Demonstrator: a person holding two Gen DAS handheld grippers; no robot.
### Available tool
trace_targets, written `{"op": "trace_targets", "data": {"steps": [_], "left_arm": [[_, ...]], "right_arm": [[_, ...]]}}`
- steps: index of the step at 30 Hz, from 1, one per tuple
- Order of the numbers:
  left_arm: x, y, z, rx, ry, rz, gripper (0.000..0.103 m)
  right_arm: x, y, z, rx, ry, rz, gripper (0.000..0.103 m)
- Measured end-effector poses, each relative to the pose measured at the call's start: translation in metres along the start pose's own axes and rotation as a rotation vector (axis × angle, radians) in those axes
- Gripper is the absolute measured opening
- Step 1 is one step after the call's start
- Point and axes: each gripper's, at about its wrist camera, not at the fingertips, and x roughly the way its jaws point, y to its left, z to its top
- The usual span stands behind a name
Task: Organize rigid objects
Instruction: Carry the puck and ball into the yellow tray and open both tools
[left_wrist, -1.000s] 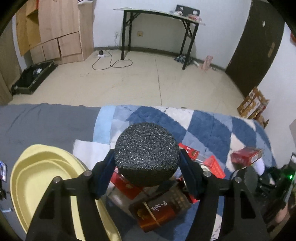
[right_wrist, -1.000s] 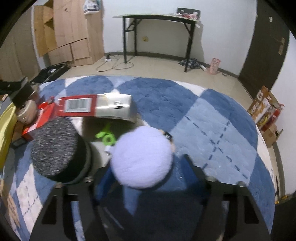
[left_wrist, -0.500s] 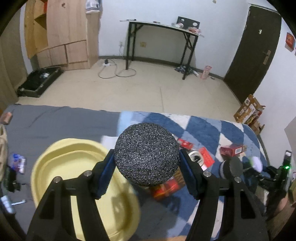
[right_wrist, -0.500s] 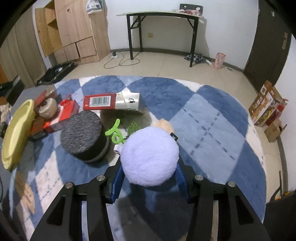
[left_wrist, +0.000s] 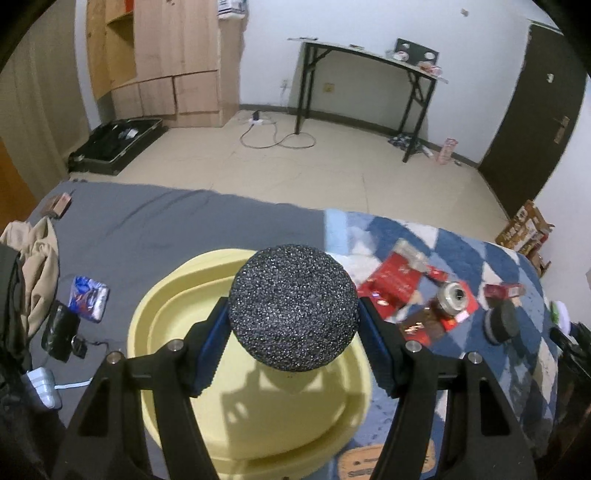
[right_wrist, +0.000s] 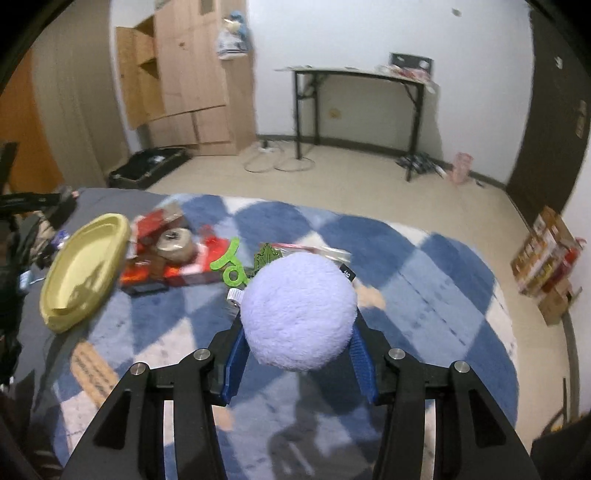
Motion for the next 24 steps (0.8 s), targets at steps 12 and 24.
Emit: {"op": "trace_targets", "data": {"steps": [12, 24], "left_arm": [[0.027, 0.068, -0.012, -0.138, 0.075, 0.075, 0.068], [0.061, 0.102, -0.022, -0.240, 0.133, 0.036, 0.068]], "right_arm": [[0.033, 0.170, 0.035, -0.260, 0.011, 0.332, 0.049], [0.117, 0.268, 0.048, -0.340, 0.121, 0.469, 0.049]]}}
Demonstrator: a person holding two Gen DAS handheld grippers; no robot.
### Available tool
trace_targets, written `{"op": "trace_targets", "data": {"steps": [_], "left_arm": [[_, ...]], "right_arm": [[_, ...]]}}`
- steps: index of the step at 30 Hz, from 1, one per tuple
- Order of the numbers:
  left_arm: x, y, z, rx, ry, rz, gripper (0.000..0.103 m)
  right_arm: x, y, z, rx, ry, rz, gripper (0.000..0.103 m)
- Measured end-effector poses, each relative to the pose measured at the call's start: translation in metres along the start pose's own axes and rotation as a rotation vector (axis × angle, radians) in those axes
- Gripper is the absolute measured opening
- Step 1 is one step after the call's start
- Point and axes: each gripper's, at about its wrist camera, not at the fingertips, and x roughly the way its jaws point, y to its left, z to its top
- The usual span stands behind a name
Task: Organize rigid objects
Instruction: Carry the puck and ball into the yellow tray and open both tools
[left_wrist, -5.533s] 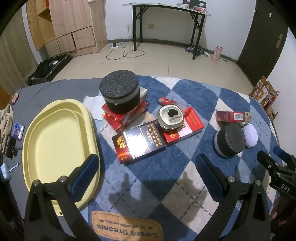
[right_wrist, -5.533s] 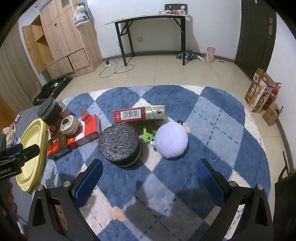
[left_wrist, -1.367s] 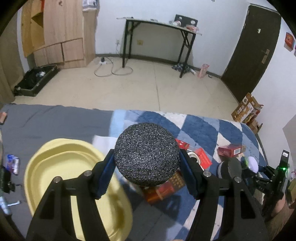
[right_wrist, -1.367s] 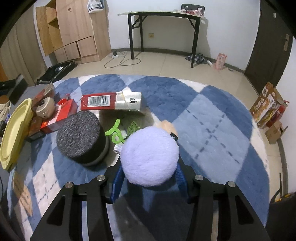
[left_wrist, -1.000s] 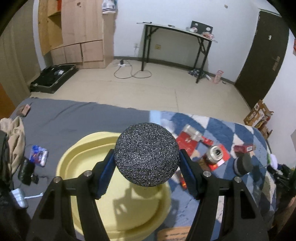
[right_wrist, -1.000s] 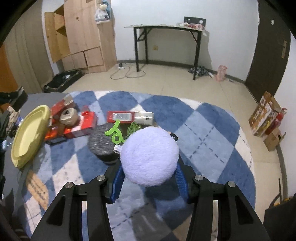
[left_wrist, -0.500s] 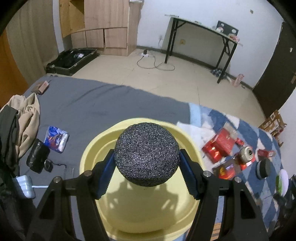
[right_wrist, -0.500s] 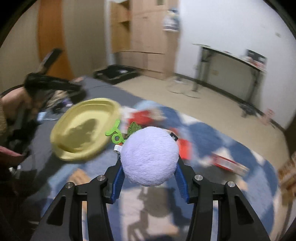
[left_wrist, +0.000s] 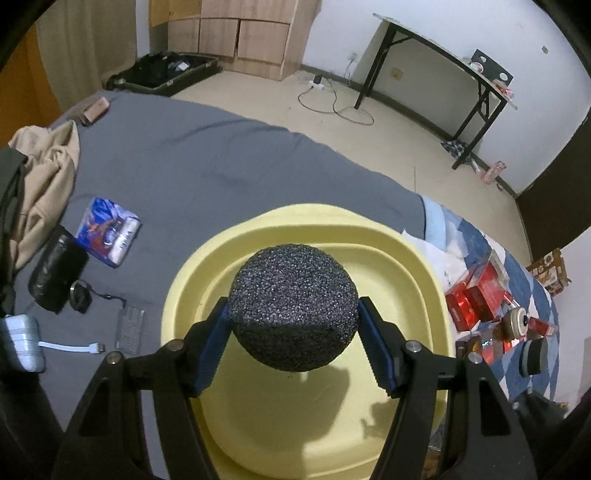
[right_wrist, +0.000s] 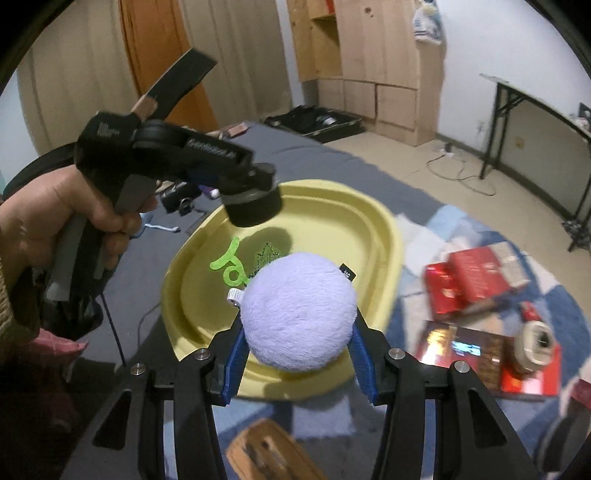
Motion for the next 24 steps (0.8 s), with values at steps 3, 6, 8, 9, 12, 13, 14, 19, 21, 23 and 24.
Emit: {"op": "trace_targets", "data": {"steps": [3, 6, 8, 9, 12, 13, 14, 19, 21, 23, 24], "left_arm": [[0.009, -0.003, -0.001, 0.040, 0.029, 0.026, 0.068], [0.018, -0.004, -0.001, 0.061, 0.050, 0.043, 0.068], [0.025, -0.002, -0.001, 0.069, 0.057, 0.043, 0.068], [0.028, 0.000, -0.002, 0.065, 0.057, 0.053, 0.068], [0.036, 0.006, -0.004, 0.007, 0.052, 0.013, 0.068], [0.039, 0.005, -0.004, 0.012, 0.057, 0.003, 0.068], [0.044, 0.002, -0.005, 0.024, 0.061, 0.024, 0.068], [0.056, 0.002, -0.005, 0.021, 0.091, 0.034, 0.070], [0.059, 0.001, -0.005, 0.013, 0.107, 0.035, 0.071], [0.064, -0.002, -0.006, 0.021, 0.150, 0.042, 0.084], [0.065, -0.003, -0.007, 0.025, 0.160, 0.051, 0.086]], "right_arm": [[0.021, 0.001, 0.006, 0.021, 0.025, 0.018, 0.049], [0.038, 0.008, 0.013, 0.011, 0.044, 0.023, 0.049], [0.055, 0.017, 0.013, -0.027, 0.083, 0.014, 0.049], [0.063, 0.019, 0.012, -0.051, 0.098, -0.005, 0.049], [0.086, 0.021, 0.014, -0.065, 0.134, 0.006, 0.049], [0.094, 0.022, 0.014, -0.083, 0.155, 0.009, 0.049], [0.099, 0.025, 0.015, -0.104, 0.171, 0.008, 0.049], [0.123, 0.036, 0.021, -0.191, 0.237, 0.009, 0.049], [0.130, 0.041, 0.024, -0.211, 0.253, -0.001, 0.051], [0.134, 0.041, 0.027, -0.205, 0.246, -0.003, 0.052], [0.133, 0.041, 0.029, -0.193, 0.238, 0.009, 0.052]]}}
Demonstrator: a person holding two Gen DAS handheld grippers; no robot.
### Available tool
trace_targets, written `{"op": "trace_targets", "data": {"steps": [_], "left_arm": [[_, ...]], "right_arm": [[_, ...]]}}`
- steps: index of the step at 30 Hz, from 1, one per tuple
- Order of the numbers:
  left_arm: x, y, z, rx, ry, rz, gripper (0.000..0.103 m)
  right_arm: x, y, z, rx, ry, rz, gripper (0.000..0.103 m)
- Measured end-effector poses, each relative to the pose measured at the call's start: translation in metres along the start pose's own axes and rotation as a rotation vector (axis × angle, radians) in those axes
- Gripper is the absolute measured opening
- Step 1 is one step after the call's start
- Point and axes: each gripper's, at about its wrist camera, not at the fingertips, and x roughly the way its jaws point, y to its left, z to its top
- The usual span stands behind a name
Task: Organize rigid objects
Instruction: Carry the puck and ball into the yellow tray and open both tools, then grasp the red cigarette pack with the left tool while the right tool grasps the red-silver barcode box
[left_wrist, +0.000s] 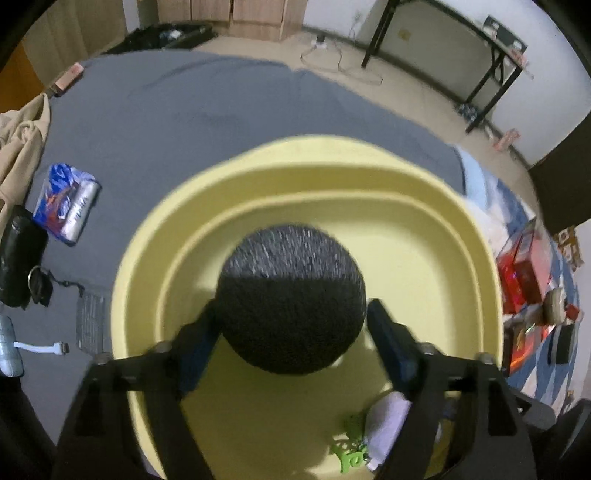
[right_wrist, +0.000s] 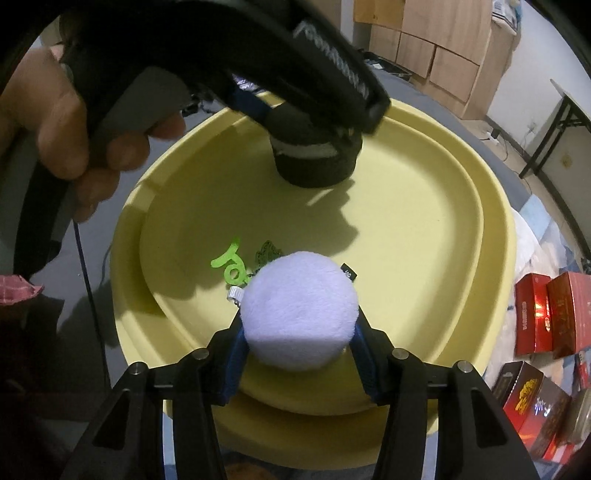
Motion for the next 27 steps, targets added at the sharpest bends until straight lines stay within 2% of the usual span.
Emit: {"op": "trace_targets", "data": {"steps": [1, 2, 3, 5, 10, 13, 17, 21, 24, 27], "left_arm": [[-0.003, -0.001, 0.000, 0.005, -0.002, 0.002, 0.087], [-0.009, -0.004, 0.000, 0.015, -0.016, 0.000, 0.088], [-0.016, -0.006, 0.001, 0.020, -0.028, -0.001, 0.090], [-0.036, -0.013, 0.004, 0.028, -0.077, -0.018, 0.103], [-0.075, -0.044, 0.008, 0.079, -0.135, -0.093, 0.103], [-0.090, -0.076, 0.004, 0.153, -0.149, -0.108, 0.103], [-0.097, -0.131, -0.008, 0.303, -0.136, -0.138, 0.103], [-0.084, -0.188, -0.033, 0.509, -0.088, -0.101, 0.103], [-0.069, -0.211, -0.045, 0.602, -0.064, -0.073, 0.103], [-0.056, -0.223, -0.038, 0.656, -0.057, -0.013, 0.103]], "right_arm": [[-0.003, -0.001, -0.002, 0.011, -0.007, 0.012, 0.057], [-0.009, -0.003, -0.002, 0.032, -0.015, 0.017, 0.070], [-0.017, -0.005, -0.002, 0.048, -0.029, 0.027, 0.077], [-0.044, -0.012, -0.009, 0.082, -0.093, 0.054, 0.103], [-0.113, -0.052, -0.051, 0.227, -0.197, 0.001, 0.103], [-0.153, -0.086, -0.087, 0.354, -0.237, -0.067, 0.103], [-0.199, -0.139, -0.142, 0.547, -0.277, -0.185, 0.103], [-0.227, -0.190, -0.188, 0.718, -0.274, -0.329, 0.103], [-0.234, -0.214, -0.220, 0.833, -0.298, -0.341, 0.103], [-0.229, -0.237, -0.247, 0.943, -0.255, -0.363, 0.103]]}}
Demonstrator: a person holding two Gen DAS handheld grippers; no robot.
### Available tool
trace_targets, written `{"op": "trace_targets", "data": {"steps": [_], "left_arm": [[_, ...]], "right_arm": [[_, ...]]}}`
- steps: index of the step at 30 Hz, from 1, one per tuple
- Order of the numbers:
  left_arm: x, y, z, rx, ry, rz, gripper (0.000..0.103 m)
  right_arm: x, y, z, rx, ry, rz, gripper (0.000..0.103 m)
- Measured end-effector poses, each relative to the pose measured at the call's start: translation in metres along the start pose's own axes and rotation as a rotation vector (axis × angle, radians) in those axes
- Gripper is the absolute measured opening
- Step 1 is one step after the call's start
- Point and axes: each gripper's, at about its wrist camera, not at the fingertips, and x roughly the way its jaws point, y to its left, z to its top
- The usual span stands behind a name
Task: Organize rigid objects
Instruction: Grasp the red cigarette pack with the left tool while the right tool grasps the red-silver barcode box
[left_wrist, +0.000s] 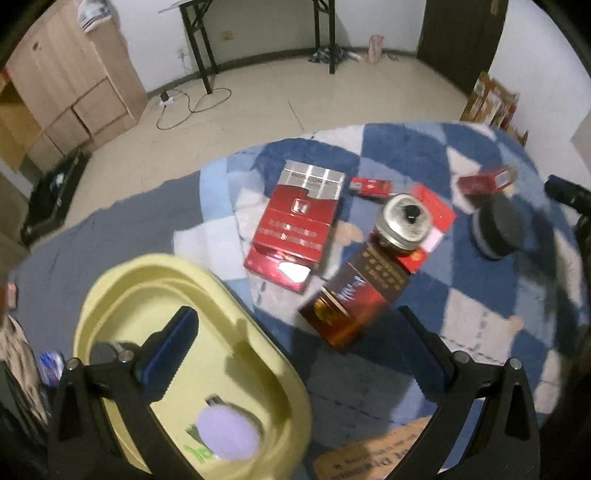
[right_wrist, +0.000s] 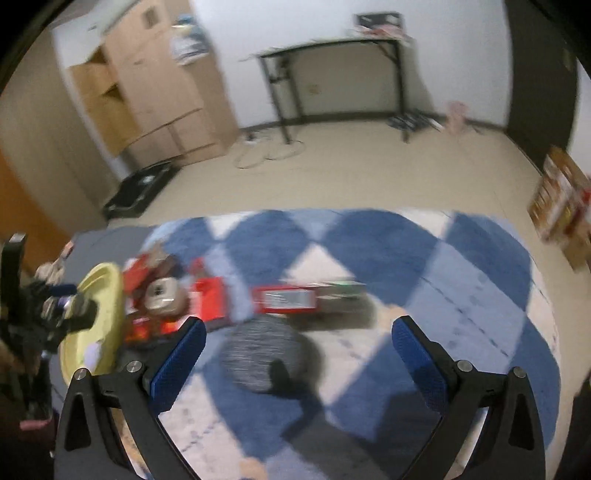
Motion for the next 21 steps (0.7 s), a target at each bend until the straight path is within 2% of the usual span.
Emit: {"op": "trace_targets", "data": {"steps": [2, 6, 9, 11, 14, 21], "left_arm": [[0.010, -0.002, 0.012, 0.012, 0.025, 0.030, 0.103], [0.021, -0.014, 0.035, 0.073, 0.014, -0.001, 0.103], [0.028, -0.020, 0.046, 0.108, 0.001, 0.018, 0.103], [0.037, -0.018, 0.052, 0.082, 0.051, 0.038, 0.103], [0.043, -0.013, 0.057, 0.057, 0.063, 0.003, 0.103], [0.062, -0.010, 0.066, 0.079, 0.072, 0.015, 0.103]], "right_arm": [[0.009, -0.010, 0.001, 0.049, 0.032, -0.013, 0.103], [0.030, -0.004, 0.020, 0.112, 0.091, 0.019, 0.103], [0.039, 0.006, 0.032, 0.077, 0.116, 0.034, 0.103], [0.047, 0.016, 0.038, 0.039, 0.142, -0.019, 0.103], [0.070, 0.017, 0.041, 0.033, 0.204, -0.038, 0.103], [0.090, 0.022, 0.041, -0.030, 0.219, -0.031, 0.103]]}}
